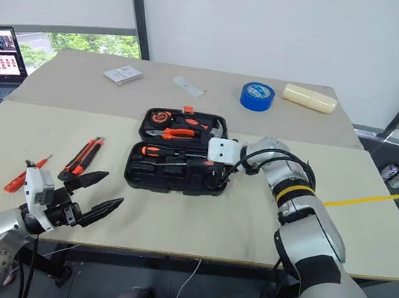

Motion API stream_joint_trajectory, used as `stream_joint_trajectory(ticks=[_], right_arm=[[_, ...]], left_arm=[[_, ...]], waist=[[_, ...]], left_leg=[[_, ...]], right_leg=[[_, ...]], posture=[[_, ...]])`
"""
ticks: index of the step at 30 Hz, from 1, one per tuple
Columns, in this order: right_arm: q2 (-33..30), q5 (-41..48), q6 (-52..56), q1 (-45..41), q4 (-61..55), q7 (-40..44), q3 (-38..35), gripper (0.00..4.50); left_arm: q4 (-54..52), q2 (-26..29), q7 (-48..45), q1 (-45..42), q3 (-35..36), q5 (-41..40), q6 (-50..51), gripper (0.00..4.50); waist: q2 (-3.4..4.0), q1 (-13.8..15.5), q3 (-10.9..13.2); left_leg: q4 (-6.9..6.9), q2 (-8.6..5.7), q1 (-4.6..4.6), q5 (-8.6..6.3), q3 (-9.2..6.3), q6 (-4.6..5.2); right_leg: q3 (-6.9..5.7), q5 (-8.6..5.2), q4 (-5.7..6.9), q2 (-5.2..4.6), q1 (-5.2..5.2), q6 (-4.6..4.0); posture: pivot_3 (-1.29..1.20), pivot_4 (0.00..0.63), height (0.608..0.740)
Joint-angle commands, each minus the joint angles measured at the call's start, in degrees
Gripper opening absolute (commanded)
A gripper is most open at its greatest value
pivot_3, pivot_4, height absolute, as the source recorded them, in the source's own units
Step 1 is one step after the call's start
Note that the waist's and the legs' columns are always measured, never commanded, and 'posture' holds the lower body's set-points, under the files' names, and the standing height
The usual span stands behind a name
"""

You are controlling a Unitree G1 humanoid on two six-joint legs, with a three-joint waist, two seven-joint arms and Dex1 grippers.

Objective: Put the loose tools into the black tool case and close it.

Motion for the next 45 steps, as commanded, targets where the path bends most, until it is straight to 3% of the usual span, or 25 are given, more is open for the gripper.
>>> stream_joint_trajectory(ticks=[1,5,18,27,29,32,33,37,40,45], right_arm=[[-0.1,1.2,-0.6,-1.6,2.2,1.5,-3.6,1.04],[0.6,6.1,0.0,-1.8,2.2,8.1,-8.7,1.04],[1.7,-4.4,-1.9,-3.7,6.6,-2.8,-5.4,1.04],[2.9,-6.6,-0.7,-4.5,8.2,-4.8,-5.9,1.04],[2.3,-7.1,-1.7,-4.7,8.1,-4.4,-5.7,2.04],[0.7,-5.9,-5.1,-5.6,7.7,-2.6,-7.1,3.03],[0.0,-5.1,-5.5,-6.2,7.6,-1.2,-7.8,3.22],[-1.0,-0.1,-4.4,-8.7,7.9,6.0,-12.7,3.22],[1.2,3.7,0.9,-9.1,8.4,5.9,-17.0,2.57],[5.9,3.7,6.8,-6.2,9.3,-3.2,-18.9,0.78]], left_arm=[[-2.3,0.4,0.6,-0.1,1.3,0.0,-1.6,4.50],[-2.2,0.6,0.7,0.0,1.6,-0.1,-1.9,4.50],[-0.8,-0.5,4.2,-2.8,-0.1,3.1,-2.6,4.50],[-1.5,-1.4,5.0,-2.4,-0.9,3.2,-2.7,4.50],[-1.7,-1.6,5.2,-2.4,-1.0,3.3,-2.8,4.50],[-1.8,-1.7,5.5,-2.2,-0.8,3.1,-2.8,4.50],[-1.9,-1.7,5.5,-2.0,-0.7,3.0,-2.8,4.50],[-1.8,-1.7,5.4,-1.6,-0.6,2.8,-3.0,4.50],[-1.6,-1.8,5.6,-1.8,-0.8,2.9,-3.1,4.50],[-1.4,-1.8,6.8,-2.1,-1.0,3.7,-2.9,4.50]], waist=[[0.00,0.0,0.0],[0.01,0.0,0.0],[0.01,-0.1,0.0],[0.01,-0.3,0.0],[0.01,-0.3,0.0],[0.01,-0.2,0.0],[0.01,-0.2,0.0],[0.03,-0.4,0.0],[0.03,-0.8,0.0],[0.02,-1.4,0.0]], left_leg=[[0.00,0.01,0.01,0.00,0.00,-0.01],[0.01,0.01,0.01,0.03,0.01,-0.03],[-0.06,0.05,0.00,0.04,0.03,-0.02],[-0.06,0.06,0.01,0.04,0.03,-0.02],[-0.06,0.07,0.01,0.04,0.03,-0.02],[-0.05,0.06,0.01,0.04,0.03,-0.02],[-0.05,0.06,0.00,0.04,0.03,-0.02],[-0.06,0.06,0.00,0.04,0.05,-0.02],[-0.07,0.11,0.00,0.04,0.04,-0.02],[-0.08,0.17,0.04,0.04,0.03,-0.02]], right_leg=[[0.00,0.00,0.02,0.00,0.00,-0.04],[-0.01,0.02,0.06,0.00,-0.02,-0.02],[0.00,-0.06,0.07,0.05,-0.06,-0.05],[0.00,-0.05,0.08,0.06,-0.05,-0.05],[-0.01,-0.05,0.09,0.06,-0.05,-0.05],[0.00,-0.06,0.09,0.05,-0.04,-0.05],[-0.01,-0.06,0.08,0.05,-0.05,-0.05],[0.00,-0.06,0.07,0.06,-0.08,-0.05],[0.00,-0.06,0.08,0.09,-0.06,-0.05],[0.00,-0.07,0.12,0.16,-0.04,-0.10]], posture=[[0.00,0.150,0.740],[0.00,0.150,0.740],[0.00,0.150,0.740],[0.00,0.150,0.740],[0.00,0.150,0.740],[0.00,0.150,0.740],[0.00,0.150,0.740],[0.00,0.150,0.740],[0.00,0.150,0.740],[0.00,0.150,0.740]])
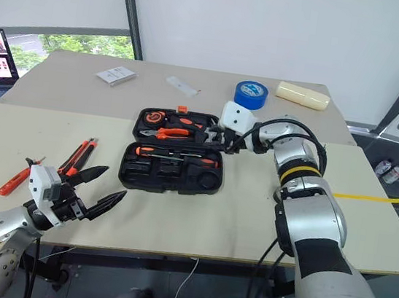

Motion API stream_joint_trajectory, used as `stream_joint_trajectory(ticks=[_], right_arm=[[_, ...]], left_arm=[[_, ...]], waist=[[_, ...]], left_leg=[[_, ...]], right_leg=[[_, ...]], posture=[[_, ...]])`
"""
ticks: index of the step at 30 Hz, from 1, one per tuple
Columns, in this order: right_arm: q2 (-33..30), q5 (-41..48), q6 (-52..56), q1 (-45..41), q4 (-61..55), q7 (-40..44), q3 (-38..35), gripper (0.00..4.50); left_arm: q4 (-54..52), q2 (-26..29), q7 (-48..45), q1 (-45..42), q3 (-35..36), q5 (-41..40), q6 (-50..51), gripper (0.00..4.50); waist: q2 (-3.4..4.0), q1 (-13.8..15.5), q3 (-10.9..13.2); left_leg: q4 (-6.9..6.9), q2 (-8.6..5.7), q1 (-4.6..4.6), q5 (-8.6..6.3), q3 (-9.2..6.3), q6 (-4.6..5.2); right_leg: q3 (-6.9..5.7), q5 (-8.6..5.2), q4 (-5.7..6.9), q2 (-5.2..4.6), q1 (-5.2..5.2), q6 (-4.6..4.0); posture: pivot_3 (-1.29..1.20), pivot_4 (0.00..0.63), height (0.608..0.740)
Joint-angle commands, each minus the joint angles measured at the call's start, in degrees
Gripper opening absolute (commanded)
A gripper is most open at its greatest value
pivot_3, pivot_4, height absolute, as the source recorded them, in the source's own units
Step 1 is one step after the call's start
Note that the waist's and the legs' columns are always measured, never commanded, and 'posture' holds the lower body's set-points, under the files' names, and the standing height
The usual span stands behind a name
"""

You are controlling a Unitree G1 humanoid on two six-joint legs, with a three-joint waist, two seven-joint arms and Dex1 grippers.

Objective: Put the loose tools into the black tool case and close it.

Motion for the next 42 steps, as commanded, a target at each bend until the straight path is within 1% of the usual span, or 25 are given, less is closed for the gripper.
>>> stream_joint_trajectory(ticks=[1,2,3,7,14,20,22,24,27,29,30,31,32,33,34,35,36,37,38,39,40,41,42], right_arm=[[2.2,0.3,3.3,1.7,0.2,-6.8,-1.4,0.46],[3.1,-0.2,3.8,2.4,0.3,-8.2,-0.9,0.13],[3.6,-0.8,3.9,3.0,0.4,-9.2,-0.4,0.05],[5.8,-2.2,4.8,4.3,0.5,-11.5,0.5,0.05],[10.0,-4.6,6.3,6.5,0.8,-12.9,2.7,0.05],[11.2,-7.1,9.0,7.3,1.3,-15.1,5.1,0.05],[11.3,-8.5,8.4,7.7,1.1,-15.8,6.3,0.05],[11.1,-7.8,6.8,7.7,0.3,-16.0,5.7,0.05],[9.8,-2.1,4.1,7.5,-2.1,-12.6,0.8,0.05],[8.6,3.0,2.4,8.0,-4.6,-7.4,-3.1,0.61],[7.7,6.2,1.6,9.0,-6.9,-3.8,-5.3,0.80],[6.9,9.1,0.6,10.2,-9.5,-0.4,-7.0,1.22],[6.1,12.5,0.2,11.9,-13.0,3.1,-8.9,1.50],[5.1,15.4,1.1,14.0,-16.9,5.4,-10.4,1.81],[4.3,18.2,2.0,16.4,-21.2,7.6,-11.7,2.30],[3.8,21.3,2.7,18.8,-25.5,10.5,-12.7,2.52],[2.8,23.8,3.4,22.3,-30.7,13.0,-13.0,2.96],[1.9,26.0,3.7,25.9,-35.8,14.9,-13.2,3.17],[0.9,27.8,5.5,29.6,-40.8,15.6,-13.4,3.56],[0.1,28.8,7.1,32.9,-45.2,14.6,-13.5,3.78],[-0.6,30.4,9.3,36.3,-49.7,13.7,-13.9,4.30],[-1.1,31.7,10.5,39.3,-53.2,12.9,-14.3,4.43],[-1.6,33.0,11.9,42.7,-56.9,12.2,-14.7,4.43]], left_arm=[[-1.4,0.2,1.2,-0.3,0.4,0.9,-1.0,4.50],[-1.4,0.2,1.5,-0.4,0.4,1.1,-0.9,4.50],[-1.4,0.2,1.8,-0.4,0.5,1.2,-0.8,4.50],[-1.3,0.3,2.4,-0.5,0.5,1.6,-0.6,4.50],[-1.1,0.1,3.5,-1.0,-0.1,1.9,-0.3,4.50],[-0.3,-0.4,5.2,-2.1,-0.8,2.7,0.6,4.50],[-0.1,-0.4,6.0,-2.2,-1.2,3.1,1.3,4.50],[0.0,-0.4,6.6,-2.2,-1.5,3.5,1.6,4.50],[-0.3,-0.6,7.5,-0.8,0.4,2.3,2.3,4.50],[-0.5,-0.6,7.7,0.9,2.6,0.5,2.8,4.50],[-0.1,-0.7,7.9,2.2,4.7,-0.4,2.4,4.50],[0.2,-0.7,7.8,3.7,6.7,-1.2,1.9,4.50],[0.8,-0.7,8.0,5.2,9.1,-1.7,1.0,4.50],[1.5,-0.9,8.3,6.8,11.9,-2.4,0.4,4.50],[2.2,-1.1,8.7,8.3,14.6,-3.0,-0.3,4.50],[2.9,-1.3,9.1,9.7,17.0,-3.5,-0.8,4.50],[3.7,-1.4,9.2,11.8,19.6,-4.1,-0.7,4.50],[4.7,-1.6,9.2,13.8,22.0,-4.3,-1.3,4.50],[5.8,-2.1,9.5,15.6,24.4,-4.8,-1.7,4.50],[6.8,-2.6,10.0,17.0,26.6,-5.3,-2.1,4.50],[8.1,-3.2,10.6,18.4,28.8,-5.5,-2.8,4.50],[9.4,-3.8,11.1,19.4,30.6,-5.9,-3.2,4.50],[10.5,-4.4,11.6,20.6,32.4,-6.2,-3.4,4.50]], waist=[[0.00,0.0,0.0],[0.00,0.0,0.0],[0.00,0.1,0.0],[0.00,0.1,0.0],[0.00,0.0,0.0],[0.02,-0.2,0.0],[0.01,-0.2,0.0],[0.00,-0.3,-0.1],[0.00,-0.2,-0.1],[0.00,-0.2,0.0],[-0.01,-0.3,0.0],[0.00,-0.2,0.0],[0.00,-0.2,0.0],[-0.01,-0.1,0.0],[-0.01,0.0,0.0],[-0.01,0.1,0.0],[-0.02,0.1,0.0],[-0.03,0.2,0.0],[-0.06,0.3,-0.1],[-0.08,0.3,-0.1],[-0.08,0.3,-0.1],[-0.08,0.4,-0.1],[-0.09,0.4,-0.1]], left_leg=[[0.00,0.00,0.00,0.00,0.00,0.00],[-0.01,0.00,-0.01,0.00,0.01,0.00],[0.00,-0.01,-0.02,0.00,0.01,0.00],[0.00,-0.02,-0.06,0.00,0.01,0.00],[-0.01,0.00,-0.05,0.00,0.00,0.00],[-0.01,0.04,0.04,0.00,0.00,0.00],[-0.02,0.04,0.07,0.00,0.00,0.00],[-0.02,0.05,0.11,0.00,0.00,-0.01],[-0.02,0.07,0.12,-0.01,0.00,-0.01],[-0.02,0.07,0.11,0.00,0.01,-0.01],[-0.02,0.07,0.08,0.00,0.01,0.00],[-0.04,0.08,0.06,0.00,0.01,0.00],[-0.06,0.09,0.03,0.00,0.00,0.00],[-0.08,0.08,0.02,0.00,0.01,0.00],[-0.13,0.08,0.02,-0.01,0.00,0.00],[-0.17,0.08,0.02,-0.01,0.00,0.00],[-0.21,0.08,0.03,-0.01,0.00,-0.01],[-0.23,0.09,0.03,-0.01,-0.01,-0.01],[-0.28,0.09,0.05,-0.01,-0.01,-0.01],[-0.35,0.09,0.07,-0.01,0.00,-0.02],[-0.40,0.08,0.09,-0.02,0.01,-0.02],[-0.43,0.05,0.08,-0.02,0.05,-0.03],[-0.43,0.05,0.08,-0.11,0.08,-0.17]], right_leg=[[0.00,0.00,0.00,0.00,-0.01,0.00],[0.00,0.00,0.00,-0.01,0.00,0.00],[0.00,0.00,-0.01,-0.01,0.00,0.00],[0.00,0.00,-0.01,-0.02,-0.03,0.01],[0.00,0.00,0.00,0.01,-0.03,0.01],[0.00,-0.01,0.04,0.05,0.01,-0.01],[0.00,-0.01,0.04,0.06,0.03,-0.02],[0.00,-0.01,0.04,0.06,0.05,-0.02],[0.00,-0.02,0.05,0.08,0.05,-0.04],[0.01,-0.02,0.04,0.08,0.04,-0.04],[0.01,-0.02,0.03,0.08,0.02,-0.04],[0.01,-0.02,0.01,0.09,0.01,-0.03],[0.01,-0.02,0.01,0.09,-0.01,-0.03],[0.01,-0.02,0.01,0.08,-0.02,-0.03],[0.01,-0.02,0.00,0.08,-0.02,-0.02],[0.00,-0.02,-0.01,0.08,-0.02,-0.02],[0.00,-0.02,-0.03,0.08,-0.02,-0.02],[-0.02,-0.03,-0.05,0.08,-0.01,-0.03],[-0.04,-0.03,-0.10,0.06,0.02,-0.03],[-0.06,-0.04,-0.16,0.03,0.02,-0.04],[-0.09,-0.05,-0.23,0.00,0.04,-0.05],[-0.09,-0.06,-0.25,-0.05,0.01,-0.07],[-0.10,-0.09,-0.25,-0.09,-0.01,-0.11]], posture=[[0.00,0.150,0.740],[0.00,0.150,0.740],[0.00,0.150,0.740],[0.00,0.150,0.740],[0.00,0.150,0.740],[0.00,0.150,0.740],[0.00,0.150,0.740],[0.00,0.150,0.740],[0.00,0.150,0.740],[0.00,0.150,0.740],[0.00,0.150,0.740],[0.00,0.150,0.740],[0.00,0.150,0.740],[0.00,0.150,0.740],[0.00,0.150,0.740],[0.00,0.150,0.740],[0.00,0.150,0.740],[0.00,0.150,0.740],[0.00,0.150,0.740],[0.00,0.150,0.740],[0.00,0.150,0.740],[0.00,0.150,0.740],[0.00,0.150,0.740]])
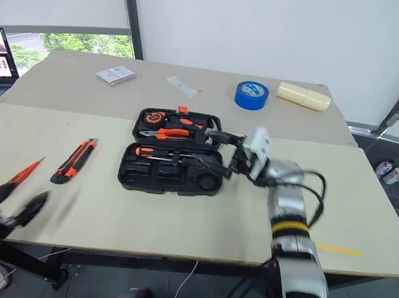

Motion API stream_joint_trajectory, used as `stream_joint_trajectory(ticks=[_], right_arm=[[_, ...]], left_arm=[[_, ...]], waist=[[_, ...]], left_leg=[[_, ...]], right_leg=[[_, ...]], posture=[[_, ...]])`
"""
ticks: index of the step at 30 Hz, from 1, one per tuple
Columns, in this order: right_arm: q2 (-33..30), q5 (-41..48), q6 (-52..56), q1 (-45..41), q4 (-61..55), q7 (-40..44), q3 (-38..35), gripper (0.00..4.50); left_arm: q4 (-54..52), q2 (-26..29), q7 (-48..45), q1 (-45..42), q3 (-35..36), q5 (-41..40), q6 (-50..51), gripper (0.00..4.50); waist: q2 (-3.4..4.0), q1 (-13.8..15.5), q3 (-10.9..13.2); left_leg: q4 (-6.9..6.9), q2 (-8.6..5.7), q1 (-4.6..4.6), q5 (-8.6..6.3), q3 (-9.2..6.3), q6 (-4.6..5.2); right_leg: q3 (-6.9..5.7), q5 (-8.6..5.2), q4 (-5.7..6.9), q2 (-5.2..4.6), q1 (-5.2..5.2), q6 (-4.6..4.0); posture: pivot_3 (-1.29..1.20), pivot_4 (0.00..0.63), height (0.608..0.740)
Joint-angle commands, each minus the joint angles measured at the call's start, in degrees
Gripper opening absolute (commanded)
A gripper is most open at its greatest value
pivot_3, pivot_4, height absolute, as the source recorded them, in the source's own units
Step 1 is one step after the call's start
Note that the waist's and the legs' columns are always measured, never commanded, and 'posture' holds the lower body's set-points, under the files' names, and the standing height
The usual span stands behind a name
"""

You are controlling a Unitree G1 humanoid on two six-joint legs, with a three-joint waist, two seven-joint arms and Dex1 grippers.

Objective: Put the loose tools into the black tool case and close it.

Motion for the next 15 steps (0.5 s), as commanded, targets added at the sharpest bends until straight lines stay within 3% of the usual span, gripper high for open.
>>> stream_joint_trajectory(ticks=[1,4,9,15], right_arm=[[-1.4,5.3,3.6,7.4,-13.2,-2.0,-1.9,4.43],[-2.6,5.0,2.7,14.8,-19.7,-4.2,-1.7,4.43],[-3.1,6.5,4.1,21.5,-27.8,-9.3,-2.2,4.43],[-5.1,8.2,6.8,21.1,-33.5,-11.9,-1.6,4.43]], left_arm=[[2.8,-1.5,1.7,2.9,6.6,-2.2,-2.4,4.50],[4.7,-2.6,1.9,5.4,8.8,-3.0,-2.2,4.50],[3.2,-2.2,2.7,5.0,10.3,-7.2,1.0,4.50],[2.7,7.0,6.0,-1.2,8.3,-8.3,10.3,4.50]], waist=[[0.00,0.0,0.0],[-0.01,0.0,0.0],[-0.18,0.2,0.0],[-0.36,0.9,-0.1]], left_leg=[[0.01,0.00,0.00,-0.13,0.01,-0.21],[0.01,0.02,0.07,-0.18,0.02,-0.30],[0.00,0.05,0.48,-0.26,0.04,-0.43],[-0.01,0.15,0.50,-0.27,0.09,-0.44]], right_leg=[[0.00,-0.01,0.00,0.00,-0.02,-0.01],[-0.05,-0.30,0.02,-0.01,0.00,-0.37],[-0.16,-0.45,-0.01,-0.13,0.04,-0.13],[-0.26,-0.43,0.00,-0.13,0.03,-0.17]], posture=[[0.00,0.150,0.740],[0.00,0.150,0.740],[0.00,0.150,0.740],[0.00,0.150,0.740]])
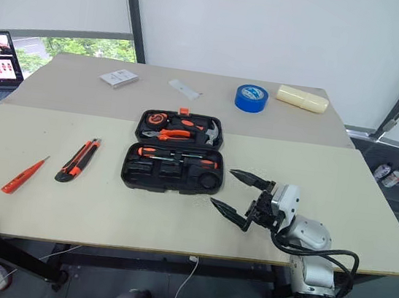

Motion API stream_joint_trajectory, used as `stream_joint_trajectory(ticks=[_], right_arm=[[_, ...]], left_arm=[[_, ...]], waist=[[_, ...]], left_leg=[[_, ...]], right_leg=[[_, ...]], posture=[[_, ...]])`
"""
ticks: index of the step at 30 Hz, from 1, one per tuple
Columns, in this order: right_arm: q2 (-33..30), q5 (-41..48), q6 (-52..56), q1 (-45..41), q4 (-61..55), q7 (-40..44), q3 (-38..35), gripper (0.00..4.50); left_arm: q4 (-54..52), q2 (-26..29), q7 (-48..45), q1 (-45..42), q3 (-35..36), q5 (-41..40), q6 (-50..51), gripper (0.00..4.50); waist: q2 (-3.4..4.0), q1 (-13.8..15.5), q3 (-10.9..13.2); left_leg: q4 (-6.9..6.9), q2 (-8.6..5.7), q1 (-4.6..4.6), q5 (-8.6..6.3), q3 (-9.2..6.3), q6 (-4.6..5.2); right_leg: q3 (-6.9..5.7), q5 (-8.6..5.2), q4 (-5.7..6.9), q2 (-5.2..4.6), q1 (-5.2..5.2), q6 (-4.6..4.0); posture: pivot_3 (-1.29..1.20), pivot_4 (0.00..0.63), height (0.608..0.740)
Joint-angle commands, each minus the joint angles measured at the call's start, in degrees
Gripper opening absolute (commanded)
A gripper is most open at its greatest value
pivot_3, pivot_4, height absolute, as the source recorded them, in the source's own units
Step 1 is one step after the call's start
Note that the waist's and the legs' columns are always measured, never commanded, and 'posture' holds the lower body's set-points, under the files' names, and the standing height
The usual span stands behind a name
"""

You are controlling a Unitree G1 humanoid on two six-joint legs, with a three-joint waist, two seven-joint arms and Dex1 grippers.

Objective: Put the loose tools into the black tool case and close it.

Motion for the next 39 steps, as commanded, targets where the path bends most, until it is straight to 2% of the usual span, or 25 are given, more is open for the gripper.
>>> stream_joint_trajectory(ticks=[1,3,7,11,14,16,17,21,23,24,26,27,30,32,36,39], right_arm=[[-1.8,2.2,1.7,-1.7,-5.1,-1.0,-0.5,4.43],[-2.5,2.6,3.0,-2.6,-6.3,-1.3,0.2,4.43],[-3.1,2.7,6.1,-6.4,-8.4,-1.9,2.0,4.43],[-4.5,3.7,9.6,-8.8,-10.2,-0.6,4.4,4.43],[-5.2,5.4,12.2,-10.4,-12.1,0.0,5.5,4.43],[-5.4,5.7,12.8,-10.6,-12.9,-0.3,5.5,4.50],[-5.5,5.9,13.0,-10.6,-13.1,-0.3,5.4,4.50],[-6.3,6.3,13.6,-9.9,-14.2,-0.7,4.9,4.50],[-6.9,6.3,13.8,-9.1,-14.8,-0.9,4.4,4.50],[-7.1,6.3,13.9,-8.9,-14.9,-1.0,4.2,4.50],[-7.9,6.6,14.2,-8.1,-15.3,-1.1,3.6,4.50],[-8.4,6.8,14.4,-7.7,-15.5,-1.2,3.1,4.50],[-10.9,7.5,15.7,-6.3,-15.6,-1.6,0.3,4.50],[-13.2,7.6,16.8,-5.6,-14.0,-1.4,-1.7,4.50],[-16.0,6.5,16.5,-5.5,-9.3,-0.6,-3.3,4.50],[-17.2,5.4,15.8,-6.4,-6.5,0.4,-3.0,4.50]], left_arm=[[-1.6,7.0,2.9,-3.8,-0.8,-0.7,6.9,4.50],[-0.2,10.9,4.3,-7.1,-2.2,-0.4,11.5,4.50],[6.7,21.0,4.1,-17.1,-10.3,2.5,22.4,4.50],[17.1,26.5,1.5,-27.8,-19.8,7.6,27.1,4.50],[26.8,28.4,-0.6,-35.6,-26.7,12.7,28.0,4.50],[30.7,28.5,-2.0,-38.5,-28.5,14.2,28.2,3.98],[32.5,28.3,-2.8,-39.8,-29.0,14.8,28.0,3.86],[35.4,27.9,-7.1,-42.1,-29.9,15.7,27.0,2.43],[36.5,27.7,-8.1,-43.0,-29.0,16.8,22.5,1.68],[36.9,27.7,-8.6,-43.2,-28.8,17.2,20.6,1.46],[36.0,27.5,-11.4,-43.8,-28.1,17.5,14.0,0.64],[34.7,27.0,-13.6,-44.8,-26.9,16.5,10.7,0.44],[26.4,25.5,-24.5,-47.4,-26.6,12.1,4.1,0.44],[20.6,24.7,-32.4,-49.3,-31.9,12.1,1.3,0.44],[15.6,20.9,-41.2,-56.3,-44.7,17.8,-3.6,0.44],[20.4,15.9,-43.0,-64.8,-54.7,25.8,-5.4,0.44]], waist=[[-0.05,0.4,0.0],[-0.05,0.6,0.0],[-0.07,0.8,0.0],[-0.10,0.7,0.0],[-0.14,0.7,0.0],[-0.15,0.6,0.0],[-0.15,0.7,0.0],[-0.14,0.8,0.0],[-0.14,1.0,0.0],[-0.15,1.1,0.0],[-0.24,1.3,0.0],[-0.27,1.4,0.0],[-0.45,2.1,0.1],[-0.55,2.7,0.1],[-0.52,2.9,0.1],[-0.50,2.8,0.1]], left_leg=[[0.00,0.04,0.02,0.00,0.01,0.00],[0.00,0.05,0.04,0.00,0.09,0.00],[-0.11,0.10,0.04,0.01,0.18,-0.01],[-0.26,0.09,0.06,0.04,0.24,-0.01],[-0.37,0.11,0.01,0.10,0.23,-0.01],[-0.41,0.14,0.02,0.11,0.24,-0.01],[-0.40,0.17,0.02,0.11,0.23,0.00],[-0.40,0.16,0.05,0.10,0.23,-0.03],[-0.37,0.16,0.06,0.09,0.24,-0.05],[-0.36,0.15,0.05,0.09,0.24,-0.06],[-0.33,0.15,0.05,0.09,0.24,-0.07],[-0.34,0.16,0.03,0.09,0.24,-0.08],[-0.31,0.16,-0.02,0.10,0.24,-0.10],[-0.27,0.20,-0.12,0.12,0.24,-0.15],[-0.06,0.14,-0.36,0.18,0.38,-0.23],[0.05,0.13,-0.38,0.44,0.43,0.20]], right_leg=[[-0.01,0.01,-0.01,0.02,0.00,-0.02],[-0.01,0.02,-0.01,0.00,0.00,-0.03],[-0.01,0.03,-0.02,0.06,-0.06,-0.05],[0.02,0.13,-0.01,0.07,-0.01,-0.34],[0.01,0.27,0.11,0.18,-0.02,-0.08],[0.02,0.24,0.12,0.21,-0.03,-0.10],[0.01,0.22,0.14,0.24,-0.03,-0.11],[0.01,0.17,0.22,0.23,-0.02,-0.13],[0.01,0.18,0.21,0.21,0.00,-0.12],[0.00,0.18,0.21,0.18,0.00,-0.11],[-0.01,0.19,0.20,0.17,0.00,-0.11],[-0.02,0.19,0.20,0.17,-0.01,-0.12],[-0.05,0.20,0.20,0.14,-0.02,-0.13],[-0.10,0.24,0.17,0.16,-0.04,-0.18],[-0.09,0.39,-0.07,0.04,0.06,0.07],[0.01,0.47,-0.01,0.13,0.06,0.22]], posture=[[0.00,0.150,0.740],[0.00,0.150,0.740],[0.00,0.150,0.740],[0.00,0.150,0.740],[0.00,0.150,0.740],[0.00,0.150,0.740],[0.00,0.150,0.740],[0.00,0.150,0.740],[0.00,0.150,0.740],[0.00,0.150,0.740],[0.00,0.150,0.740],[0.00,0.150,0.740],[0.00,0.150,0.740],[0.00,0.150,0.740],[0.00,0.150,0.740],[0.00,0.150,0.740]])
